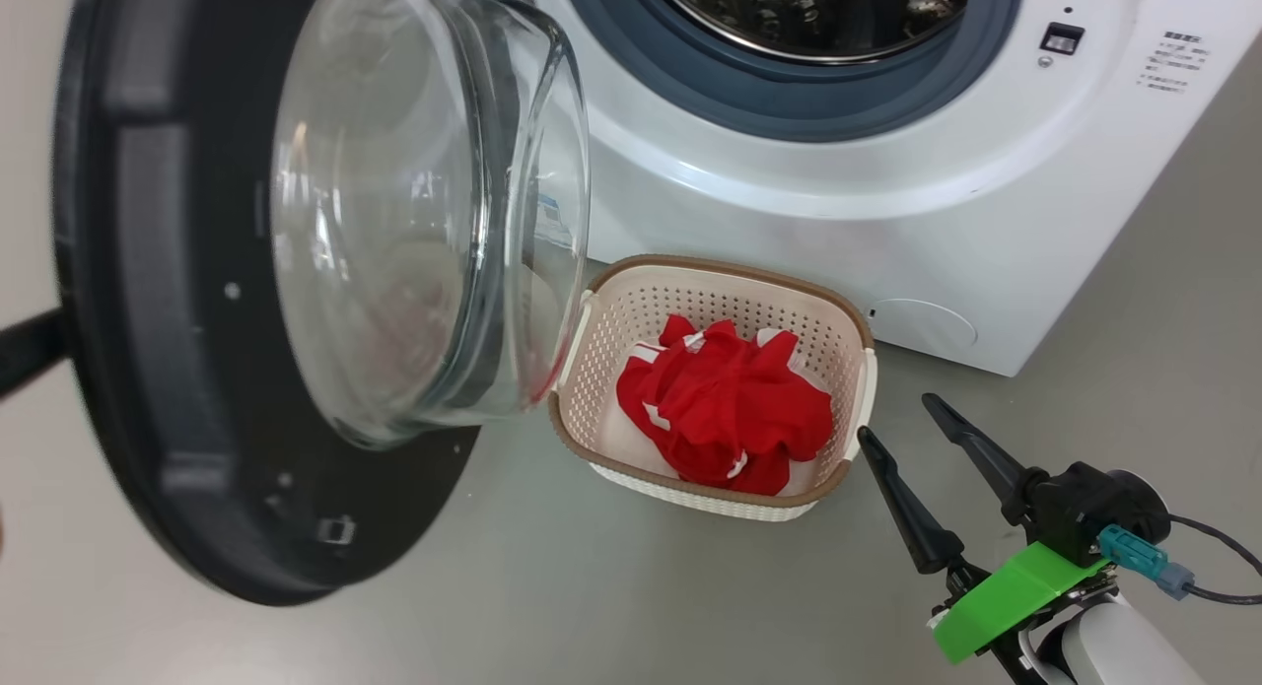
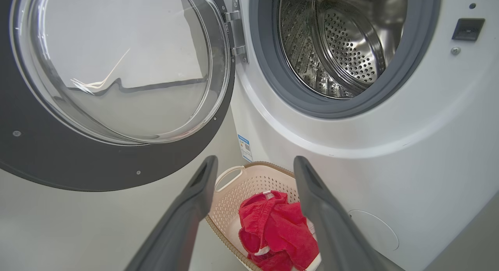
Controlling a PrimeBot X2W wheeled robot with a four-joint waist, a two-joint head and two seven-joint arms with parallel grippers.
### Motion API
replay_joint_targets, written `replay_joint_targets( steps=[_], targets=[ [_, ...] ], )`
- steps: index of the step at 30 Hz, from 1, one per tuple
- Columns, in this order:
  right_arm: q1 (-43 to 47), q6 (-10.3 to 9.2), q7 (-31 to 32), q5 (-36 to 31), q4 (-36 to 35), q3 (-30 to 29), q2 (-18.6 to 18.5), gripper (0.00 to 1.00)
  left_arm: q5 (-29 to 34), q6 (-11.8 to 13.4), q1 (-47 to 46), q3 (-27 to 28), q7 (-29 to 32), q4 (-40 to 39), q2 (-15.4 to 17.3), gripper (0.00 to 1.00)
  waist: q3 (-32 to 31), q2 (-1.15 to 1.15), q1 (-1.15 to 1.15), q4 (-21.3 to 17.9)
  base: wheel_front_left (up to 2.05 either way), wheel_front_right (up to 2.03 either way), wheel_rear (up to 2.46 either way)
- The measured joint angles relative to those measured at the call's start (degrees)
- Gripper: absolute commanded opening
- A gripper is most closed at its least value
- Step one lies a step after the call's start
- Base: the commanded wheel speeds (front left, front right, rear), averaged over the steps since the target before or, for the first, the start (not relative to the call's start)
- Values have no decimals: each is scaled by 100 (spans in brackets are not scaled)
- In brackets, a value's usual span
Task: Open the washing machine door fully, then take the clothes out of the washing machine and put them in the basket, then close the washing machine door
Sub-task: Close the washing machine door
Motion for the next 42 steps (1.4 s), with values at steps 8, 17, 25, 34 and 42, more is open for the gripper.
replay_joint_targets(
  steps=[8,17,25,34,42],
  targets=[
    [-1,0,0,-4,-18,-77,76,100,-134,0,63,-281,197,-677,-282,0,-2,0,0,-211,0,0,0],
    [-1,0,0,-7,-59,-190,187,100,-121,0,25,-576,87,-1171,-816,0,40,0,0,-585,0,0,0],
    [-4,0,0,-10,-90,-237,297,100,42,0,-289,-849,-87,-1227,-1163,0,94,0,0,-986,0,0,0],
    [-53,0,0,-23,-133,-312,420,100,401,0,-900,-1063,-690,-1009,-1563,0,223,0,0,-1468,0,0,0],
    [-164,0,0,-54,-177,-391,569,100,617,0,-1379,-1237,-1149,-549,-1582,0,400,0,0,-1960,0,0,0]
  ],
)
